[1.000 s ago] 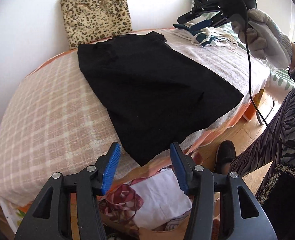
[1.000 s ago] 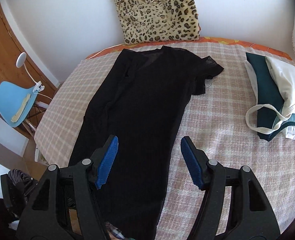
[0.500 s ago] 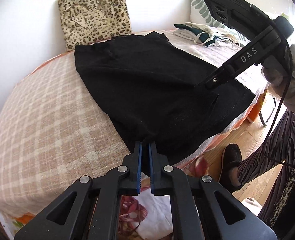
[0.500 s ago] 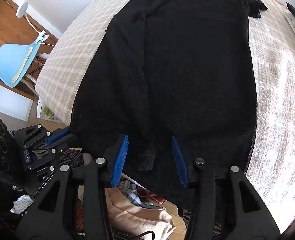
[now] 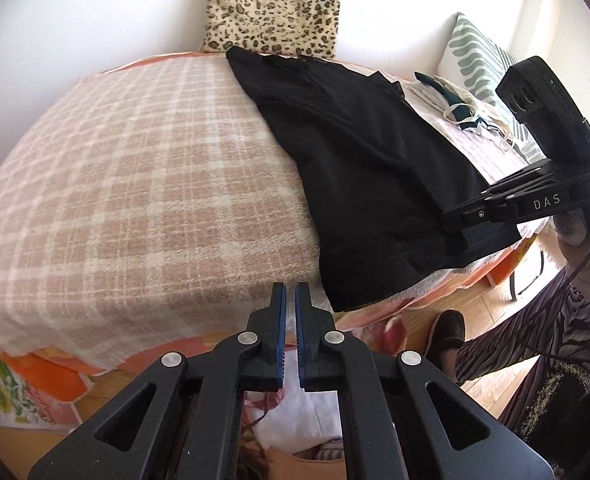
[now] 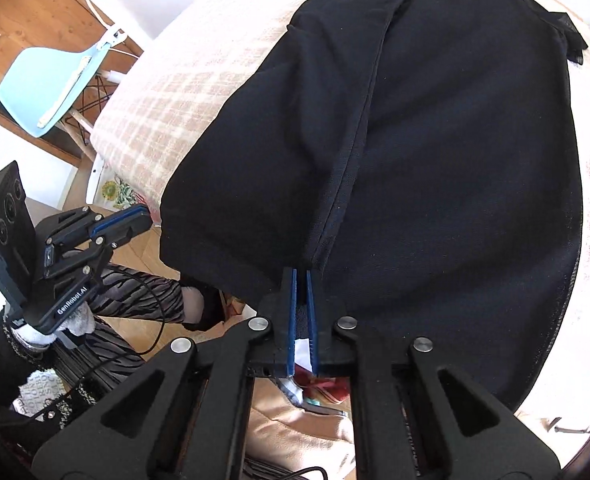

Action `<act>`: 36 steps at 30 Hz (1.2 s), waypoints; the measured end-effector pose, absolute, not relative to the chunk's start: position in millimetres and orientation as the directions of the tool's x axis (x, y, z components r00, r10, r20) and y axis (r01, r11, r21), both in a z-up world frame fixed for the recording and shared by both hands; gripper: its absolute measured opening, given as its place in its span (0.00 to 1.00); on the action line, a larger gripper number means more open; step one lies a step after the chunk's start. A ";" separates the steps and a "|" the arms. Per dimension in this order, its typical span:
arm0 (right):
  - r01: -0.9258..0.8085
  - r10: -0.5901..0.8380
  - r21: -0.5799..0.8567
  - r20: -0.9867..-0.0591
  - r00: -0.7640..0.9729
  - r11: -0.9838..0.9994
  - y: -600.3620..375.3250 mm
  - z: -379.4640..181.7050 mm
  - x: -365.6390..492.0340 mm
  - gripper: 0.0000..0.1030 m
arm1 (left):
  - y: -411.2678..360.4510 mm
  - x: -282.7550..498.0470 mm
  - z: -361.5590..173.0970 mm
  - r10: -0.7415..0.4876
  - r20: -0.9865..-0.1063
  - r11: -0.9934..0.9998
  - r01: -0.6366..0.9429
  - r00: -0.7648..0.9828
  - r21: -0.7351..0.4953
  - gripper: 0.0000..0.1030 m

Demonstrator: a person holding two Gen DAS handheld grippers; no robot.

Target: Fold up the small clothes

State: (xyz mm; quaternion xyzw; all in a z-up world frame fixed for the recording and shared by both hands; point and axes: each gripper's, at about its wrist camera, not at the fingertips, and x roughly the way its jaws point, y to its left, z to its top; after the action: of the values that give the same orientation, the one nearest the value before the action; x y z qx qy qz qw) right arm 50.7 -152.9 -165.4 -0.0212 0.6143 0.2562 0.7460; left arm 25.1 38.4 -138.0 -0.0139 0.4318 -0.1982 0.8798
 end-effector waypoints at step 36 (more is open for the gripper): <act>-0.261 0.344 0.299 -0.927 0.148 0.918 -220.9 -155.8 50.3 0.10 | 36.3 12.9 -115.0 -0.290 -0.747 0.942 0.314 0.598 -0.115 0.18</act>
State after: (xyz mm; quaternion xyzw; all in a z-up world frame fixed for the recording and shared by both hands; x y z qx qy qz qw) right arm 50.3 -220.9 -155.8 0.0335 0.6214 0.2000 0.7568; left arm 12.9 36.3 -115.0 0.0144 0.4153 -0.1691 0.8937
